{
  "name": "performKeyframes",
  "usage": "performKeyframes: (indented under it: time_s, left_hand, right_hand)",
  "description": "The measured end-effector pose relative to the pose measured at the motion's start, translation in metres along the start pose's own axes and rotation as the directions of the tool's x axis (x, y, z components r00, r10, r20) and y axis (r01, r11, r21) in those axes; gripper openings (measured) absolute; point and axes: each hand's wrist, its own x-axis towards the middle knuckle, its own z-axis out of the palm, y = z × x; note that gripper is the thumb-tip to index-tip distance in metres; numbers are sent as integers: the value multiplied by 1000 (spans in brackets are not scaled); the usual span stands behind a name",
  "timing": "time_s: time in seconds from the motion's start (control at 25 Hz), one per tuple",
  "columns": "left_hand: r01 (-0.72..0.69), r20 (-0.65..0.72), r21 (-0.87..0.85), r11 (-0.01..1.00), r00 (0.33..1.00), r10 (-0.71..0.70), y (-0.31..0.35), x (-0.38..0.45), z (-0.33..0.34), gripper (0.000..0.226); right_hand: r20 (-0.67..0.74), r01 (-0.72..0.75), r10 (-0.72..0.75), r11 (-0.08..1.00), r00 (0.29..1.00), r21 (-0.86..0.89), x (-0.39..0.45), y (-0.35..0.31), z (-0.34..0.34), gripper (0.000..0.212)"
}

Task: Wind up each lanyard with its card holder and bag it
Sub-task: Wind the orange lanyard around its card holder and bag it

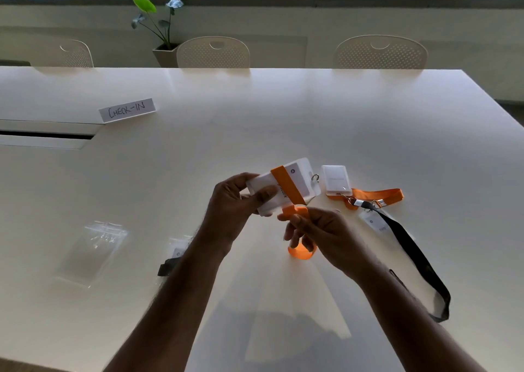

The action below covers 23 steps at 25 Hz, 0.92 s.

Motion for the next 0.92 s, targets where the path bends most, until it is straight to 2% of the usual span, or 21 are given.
performKeyframes:
  time_s: [0.2,0.32,0.44,0.6,0.72,0.84,0.92]
  left_hand:
    - [-9,-80,73,997,997,15,-5,6,5,17]
    - [-25,-148,156,987,988,48,-9,8,4,15]
    - [-64,-155,257,964,982,106,-11,7,-1,16]
    - [-149,-120,437,887,968,221,-20,5,0,16]
    - [-214,-67,517,829,955,289,-21,4,3,9]
    - [-306,43,615,727,933,358,-24,3,3,8]
    - [-349,110,610,711,926,361,-24,-3,6,10]
  right_hand:
    - [-83,-47,35,988,996,-144,-4,-8,-3,25]
    - [-63,-66,55,982,996,-180,-9,-15,-2,26]
    - [-41,-42,36,988,998,-147,-14,-26,0,25]
    - [-43,-20,18,999,999,-43,-15,-39,1,27]
    - [-60,-14,22,992,998,125,-14,-45,-3,30]
    - [-63,30,-7,927,998,374,-10,-54,-6,31]
    - [-98,89,-52,897,994,433,-3,-59,-9,31]
